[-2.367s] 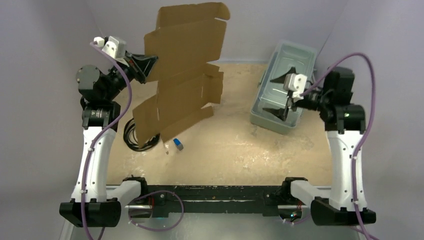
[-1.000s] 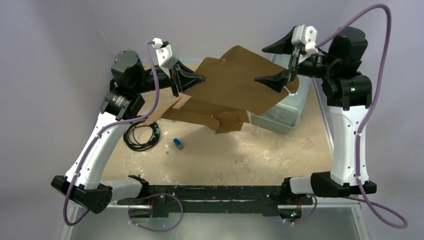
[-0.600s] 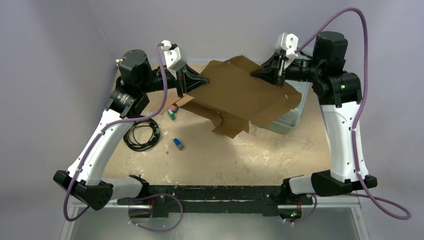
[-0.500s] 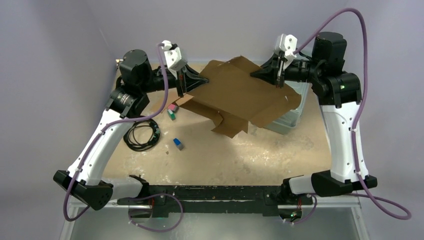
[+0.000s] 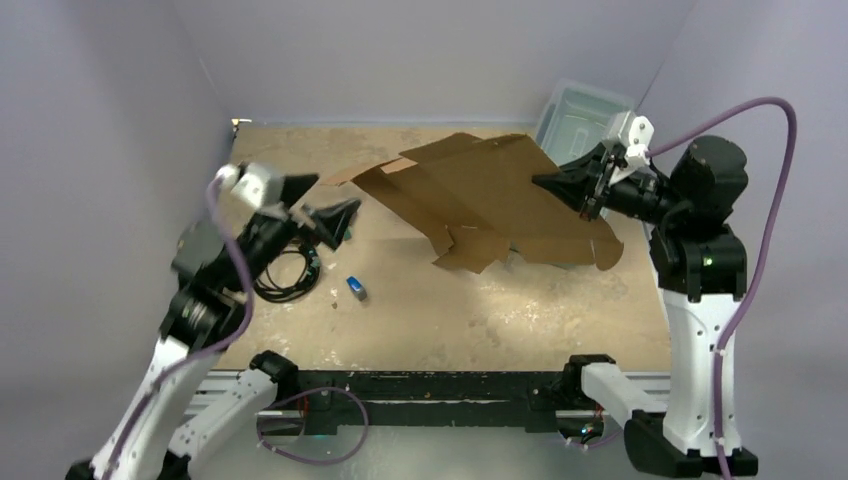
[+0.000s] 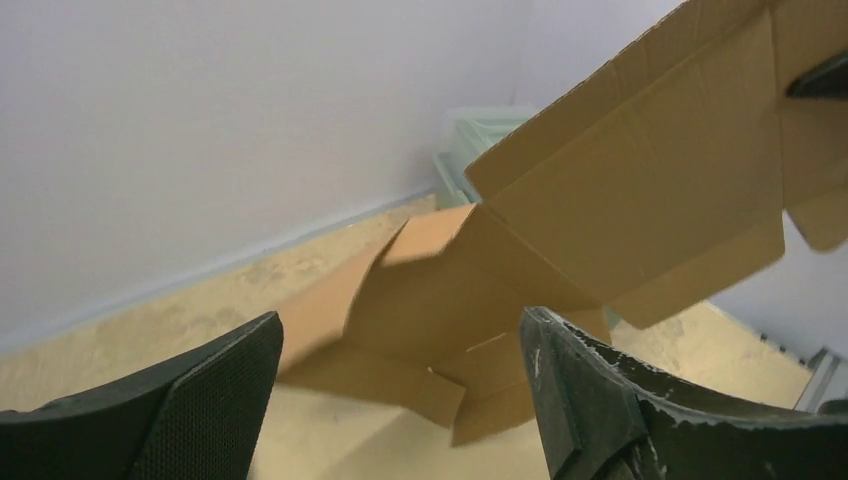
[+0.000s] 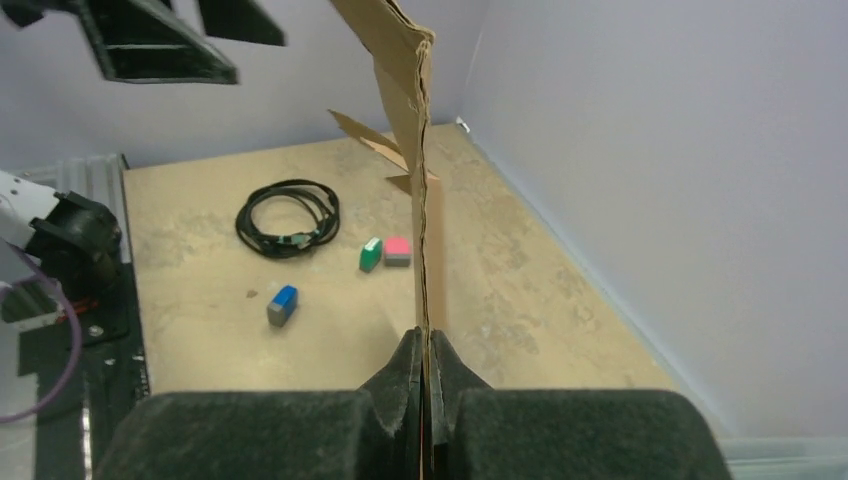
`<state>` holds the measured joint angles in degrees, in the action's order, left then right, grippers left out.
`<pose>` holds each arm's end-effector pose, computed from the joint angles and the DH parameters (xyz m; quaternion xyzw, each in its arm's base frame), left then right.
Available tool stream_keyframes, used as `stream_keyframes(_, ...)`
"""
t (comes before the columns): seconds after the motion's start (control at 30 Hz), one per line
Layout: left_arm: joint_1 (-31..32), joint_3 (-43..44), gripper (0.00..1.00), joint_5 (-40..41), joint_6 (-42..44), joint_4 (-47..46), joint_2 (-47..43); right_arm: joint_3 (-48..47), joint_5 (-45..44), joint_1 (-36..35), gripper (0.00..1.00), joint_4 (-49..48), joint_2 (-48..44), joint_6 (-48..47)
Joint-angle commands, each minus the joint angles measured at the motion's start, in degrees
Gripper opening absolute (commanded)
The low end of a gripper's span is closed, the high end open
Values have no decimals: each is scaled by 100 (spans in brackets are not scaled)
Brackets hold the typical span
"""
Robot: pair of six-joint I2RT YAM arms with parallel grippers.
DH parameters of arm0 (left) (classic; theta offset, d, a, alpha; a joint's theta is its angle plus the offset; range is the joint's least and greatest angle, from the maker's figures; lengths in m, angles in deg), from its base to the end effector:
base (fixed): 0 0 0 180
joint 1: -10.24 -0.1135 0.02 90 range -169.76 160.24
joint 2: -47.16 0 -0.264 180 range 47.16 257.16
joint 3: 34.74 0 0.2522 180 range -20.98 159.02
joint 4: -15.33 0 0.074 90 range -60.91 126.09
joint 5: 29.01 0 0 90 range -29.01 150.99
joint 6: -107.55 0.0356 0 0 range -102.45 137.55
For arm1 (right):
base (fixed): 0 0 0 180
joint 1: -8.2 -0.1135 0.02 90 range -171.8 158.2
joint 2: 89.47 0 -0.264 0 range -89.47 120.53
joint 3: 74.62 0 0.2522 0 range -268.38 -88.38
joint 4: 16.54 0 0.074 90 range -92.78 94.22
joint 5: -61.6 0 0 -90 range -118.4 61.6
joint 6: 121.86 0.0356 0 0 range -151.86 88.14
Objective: Fold the paper box
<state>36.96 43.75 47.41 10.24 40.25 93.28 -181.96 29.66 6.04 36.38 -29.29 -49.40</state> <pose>0.1371 -0.0784 0.4529 0.1980 0.6307 -0.2930 0.6908 0.1513 0.0359 0.5182 -0.4316 0.5833 0.2782 0.6293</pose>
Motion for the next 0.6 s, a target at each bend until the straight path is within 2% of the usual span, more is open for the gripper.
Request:
stream_keyframes(0.0, -9, -1327, 90, 1519, -1380, -452, -1590, 807, 285, 383, 0, -1223, -372, 1111)
stream_keyframes(0.13, -9, -2641, 92, 1544, -2287, -640, -2297, 1353, 604, 650, 0, -1638, -619, 1397)
stream_keyframes(0.23, -9, -3582, 92, 1250, -2879, -1398, -2300, 1587, 804, 834, 0, -1746, -795, 1422)
stream_keyframes(0.4, -9, -4441, 94, 1024, -3155, -2968, -1679, 1690, 754, 926, 0, -1709, -980, 1432)
stream_keyframes(0.57, -17, -4811, 97, 807, -3190, -4463, -547, 1538, 549, 978, 0, -1571, -959, 1373)
